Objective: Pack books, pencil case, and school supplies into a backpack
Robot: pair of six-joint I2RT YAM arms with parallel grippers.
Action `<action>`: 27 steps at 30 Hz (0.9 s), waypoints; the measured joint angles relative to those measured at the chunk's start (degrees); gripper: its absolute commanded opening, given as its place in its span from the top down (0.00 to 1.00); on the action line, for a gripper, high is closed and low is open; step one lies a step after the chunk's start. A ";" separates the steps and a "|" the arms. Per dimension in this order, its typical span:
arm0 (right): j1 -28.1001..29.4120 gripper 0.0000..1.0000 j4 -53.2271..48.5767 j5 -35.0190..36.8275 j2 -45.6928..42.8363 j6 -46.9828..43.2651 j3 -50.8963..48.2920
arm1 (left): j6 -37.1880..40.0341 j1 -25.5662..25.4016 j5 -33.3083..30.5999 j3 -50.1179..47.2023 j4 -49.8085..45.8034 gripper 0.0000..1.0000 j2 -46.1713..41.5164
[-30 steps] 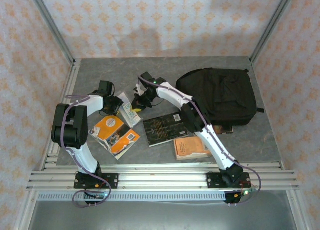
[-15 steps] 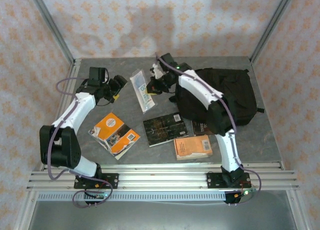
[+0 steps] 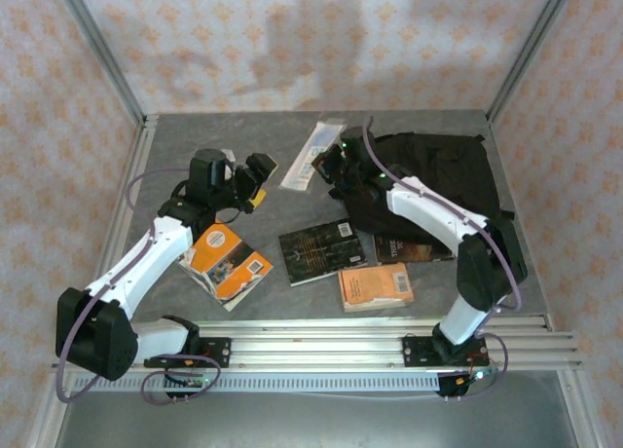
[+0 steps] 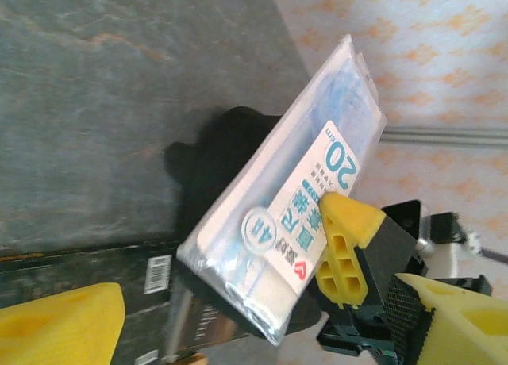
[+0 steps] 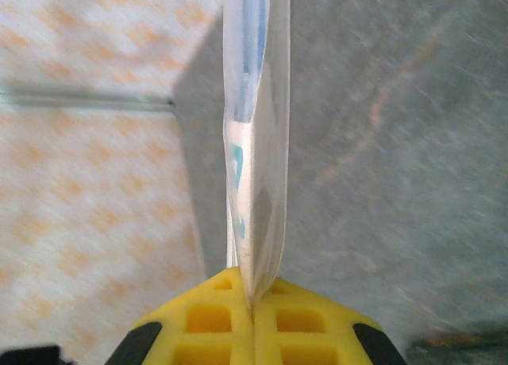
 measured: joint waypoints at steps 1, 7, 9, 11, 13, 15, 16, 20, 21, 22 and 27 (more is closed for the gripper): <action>0.39 1.00 2.29 1.57 -0.59 1.88 -0.52 | -1.27 -0.52 -0.87 -0.17 1.16 0.12 -0.59; 2.58 1.00 10.80 7.98 -4.92 8.44 -4.98 | -7.80 -2.16 -4.39 -2.38 7.82 0.18 -0.76; 2.80 1.00 12.92 9.05 -5.88 9.99 -6.32 | -9.51 -2.80 -5.09 -2.69 9.51 0.21 0.52; 2.82 1.00 14.36 9.70 -6.10 11.17 -6.97 | -10.45 -3.37 -5.51 -2.69 11.63 0.24 1.92; 2.82 1.00 15.78 9.92 -6.10 12.11 -7.69 | -10.99 -4.28 -5.92 -2.60 13.53 0.26 3.30; 2.97 1.00 16.61 9.88 -6.10 12.81 -8.22 | -10.97 -5.25 -6.03 -2.25 15.02 0.28 4.68; 3.04 1.00 17.05 9.88 -6.10 13.16 -8.52 | -10.95 -5.77 -6.21 -2.05 15.72 0.30 5.29; 3.30 1.00 18.58 9.86 -6.10 14.36 -9.16 | -10.88 -6.60 -6.40 -1.46 18.21 0.42 6.67; 3.30 1.00 18.97 9.84 -6.10 14.60 -9.20 | -10.93 -6.58 -6.43 -1.36 18.86 0.46 6.91; 3.30 1.00 19.28 9.84 -6.10 14.73 -9.25 | -11.02 -6.58 -6.54 -1.36 19.54 0.50 7.06; 3.52 1.00 19.76 9.86 -6.10 15.63 -9.51 | -10.99 -6.58 -6.67 -0.76 22.53 0.68 8.39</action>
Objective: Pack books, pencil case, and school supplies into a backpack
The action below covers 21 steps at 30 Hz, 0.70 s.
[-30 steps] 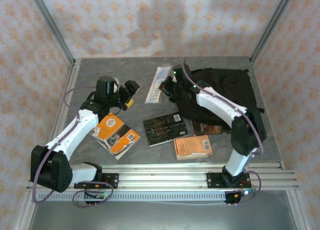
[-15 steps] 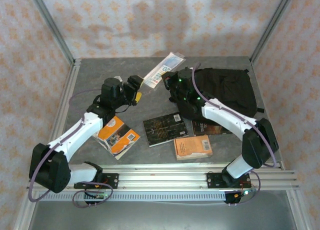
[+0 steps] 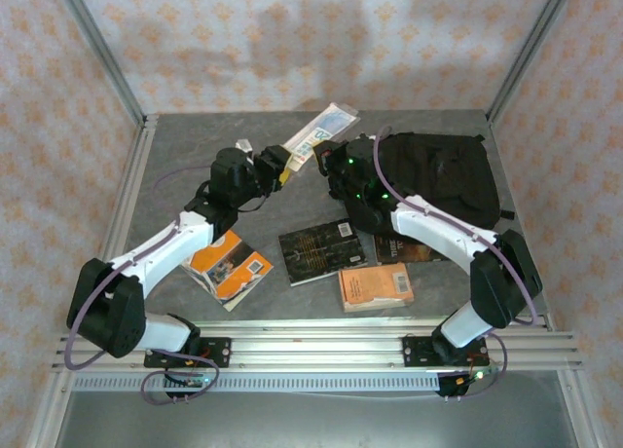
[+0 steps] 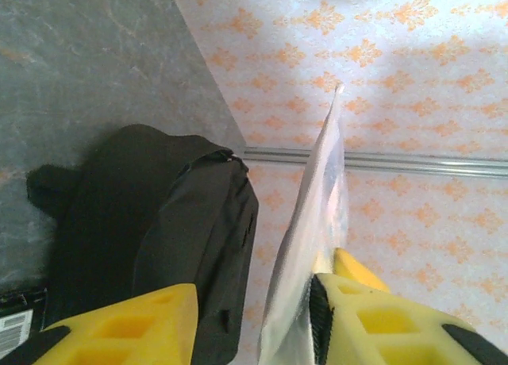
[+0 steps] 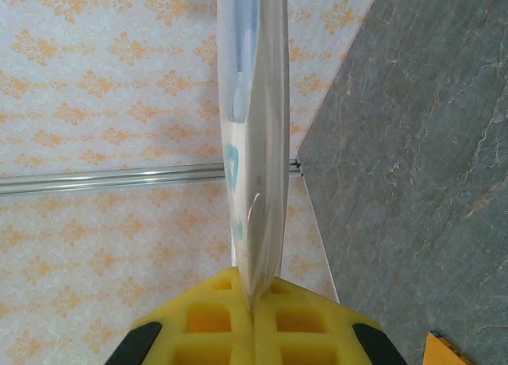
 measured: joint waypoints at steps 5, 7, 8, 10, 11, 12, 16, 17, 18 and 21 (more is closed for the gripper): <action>0.26 0.99 0.07 0.02 0.00 0.22 -0.28 | 0.02 0.00 -0.17 1.16 1.25 0.88 0.94; 0.24 0.85 -0.17 0.11 0.00 0.17 -0.28 | 0.04 0.00 -0.31 1.51 1.77 0.98 0.94; 0.24 0.77 -0.52 0.28 0.00 0.07 -0.28 | -0.02 0.00 -0.33 1.84 1.86 1.00 0.92; 0.26 0.60 -1.07 0.52 -0.07 -1.07 -0.28 | 0.42 -0.02 -0.98 2.05 1.33 1.00 0.81; 0.37 0.54 -2.36 1.01 -0.31 -2.05 -0.24 | 0.66 -0.07 -1.42 2.12 0.50 1.00 0.63; 0.50 0.50 -4.52 1.66 -0.59 -3.37 0.02 | 0.85 -0.04 -1.86 2.12 -0.61 1.00 0.37; 1.03 0.46 -18.58 7.52 -1.20 -10.32 5.14 | 3.85 0.17 -3.98 2.19 -7.04 1.00 -2.67; 1.11 0.46 -21.99 9.64 -1.44 -12.28 6.60 | 5.09 0.35 -4.52 2.21 -8.96 1.00 -4.07; 1.11 0.48 -25.49 12.20 -1.75 -14.10 8.02 | 6.47 0.59 -4.96 2.21 -10.99 1.00 -5.64; 0.94 0.51 -33.97 18.67 -2.01 -20.85 11.61 | 10.97 1.84 -6.49 2.95 -17.31 1.00 -9.53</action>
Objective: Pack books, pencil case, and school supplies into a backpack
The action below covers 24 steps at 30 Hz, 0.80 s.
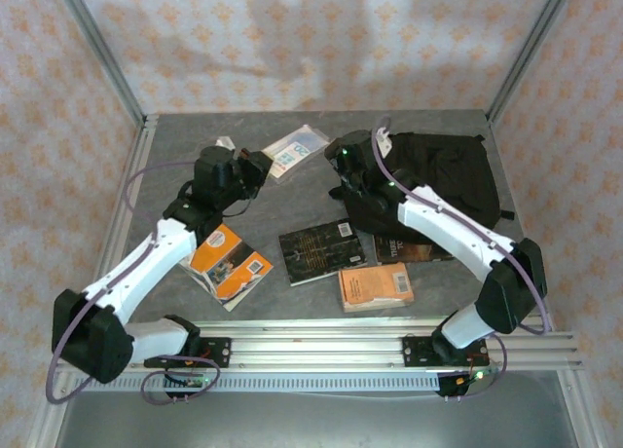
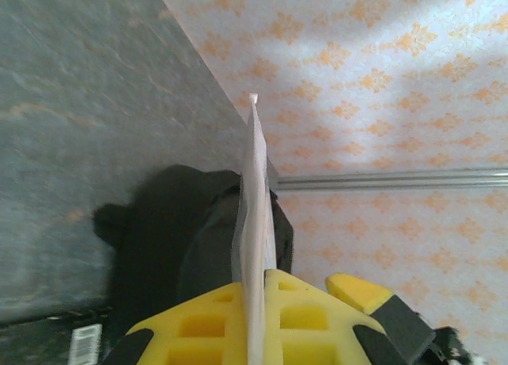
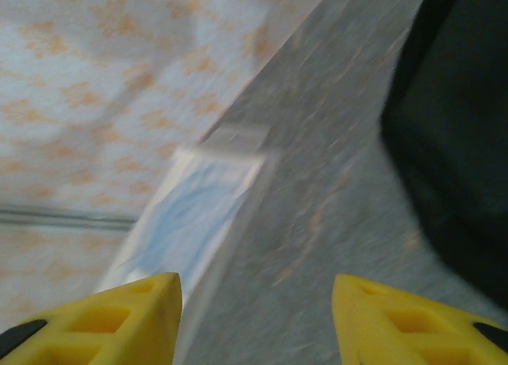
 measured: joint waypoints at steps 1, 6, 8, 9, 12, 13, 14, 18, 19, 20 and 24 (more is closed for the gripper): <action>-0.22 0.52 -2.56 1.49 0.11 -2.86 1.22 | 1.92 0.44 -0.76 0.66 -2.34 1.00 -1.07; -3.28 0.55 -9.64 1.42 2.84 -18.78 6.45 | 10.58 1.46 -2.71 3.34 -10.62 1.00 -3.34; -5.62 0.57 -11.74 -1.86 4.92 -23.74 7.96 | 13.55 1.70 -3.10 3.56 -12.74 1.00 -3.58; -7.04 0.58 -12.39 -4.17 6.08 -25.92 8.50 | 14.95 1.86 -3.34 3.54 -13.66 1.00 -3.69; -11.39 0.62 -14.27 -9.57 9.70 -30.71 8.96 | 17.38 2.78 -3.48 2.89 -14.36 1.00 -4.15; -12.52 0.63 -15.08 -10.78 10.91 -31.85 9.03 | 17.79 3.13 -3.41 2.38 -14.34 1.00 -4.48; -13.66 0.64 -16.57 -12.57 12.57 -33.33 9.73 | 17.90 3.76 -3.15 1.66 -14.19 1.00 -4.85; -14.91 0.64 -19.26 -16.59 18.78 -37.24 13.03 | 17.84 5.33 -1.60 0.79 -14.03 1.00 -4.74; -14.91 0.64 -19.58 -17.35 19.85 -37.88 13.33 | 17.84 5.55 -1.20 0.72 -13.99 1.00 -4.63; -14.88 0.62 -19.87 -18.12 20.92 -38.40 13.46 | 17.84 5.75 -0.74 0.70 -13.97 1.00 -4.57; -14.91 0.54 -20.87 -19.80 24.11 -39.63 14.56 | 17.84 5.84 -0.20 0.68 -13.92 1.00 -4.55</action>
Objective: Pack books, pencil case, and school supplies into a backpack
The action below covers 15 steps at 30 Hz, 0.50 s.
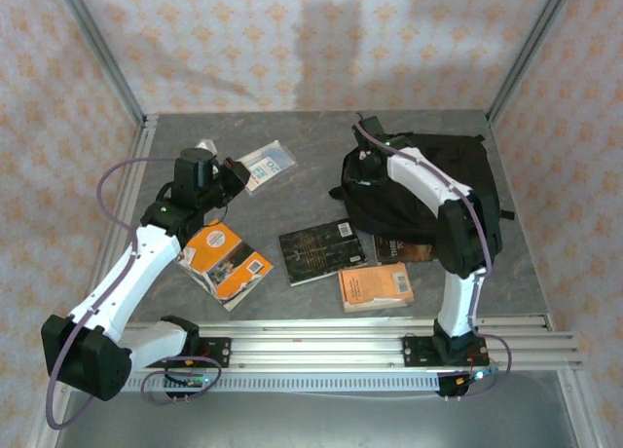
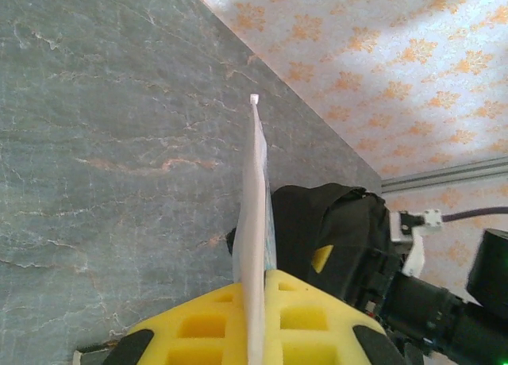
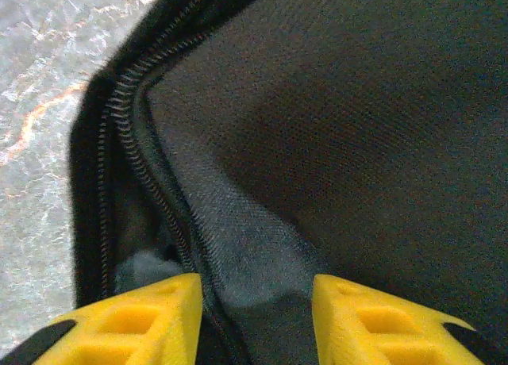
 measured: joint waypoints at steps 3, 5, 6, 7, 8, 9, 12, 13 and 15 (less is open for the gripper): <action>0.00 0.49 -0.42 -0.87 2.75 -0.28 2.51 | 0.00 0.00 0.24 -0.02 0.04 1.00 0.00; 0.00 0.48 -0.52 -1.44 4.33 -0.22 4.11 | -0.02 0.00 0.63 -0.15 0.50 1.00 0.02; 0.00 0.49 -0.63 -1.73 4.96 -0.24 4.72 | -0.02 0.02 0.79 -0.26 0.72 1.00 0.02; 0.00 0.52 -0.72 -1.88 5.46 -0.22 5.22 | -0.07 0.13 0.85 -0.37 0.85 1.00 0.07; 0.00 0.60 -1.36 -1.66 6.29 -0.02 6.27 | -0.15 0.28 1.11 -0.52 1.11 1.00 0.15; 0.02 0.67 -1.62 -1.22 7.28 -0.07 7.30 | -0.17 0.39 1.11 -0.74 1.40 1.00 0.26; 0.00 0.98 -1.90 1.22 10.12 0.22 9.05 | -0.20 0.87 1.27 -1.11 1.68 1.00 0.79; 0.00 1.00 -1.97 2.08 10.78 0.44 8.98 | -0.20 1.09 1.29 -1.11 1.73 1.00 1.03; 0.00 1.00 -1.75 3.56 11.28 0.63 8.17 | -0.20 1.20 1.46 -1.11 1.73 1.00 1.20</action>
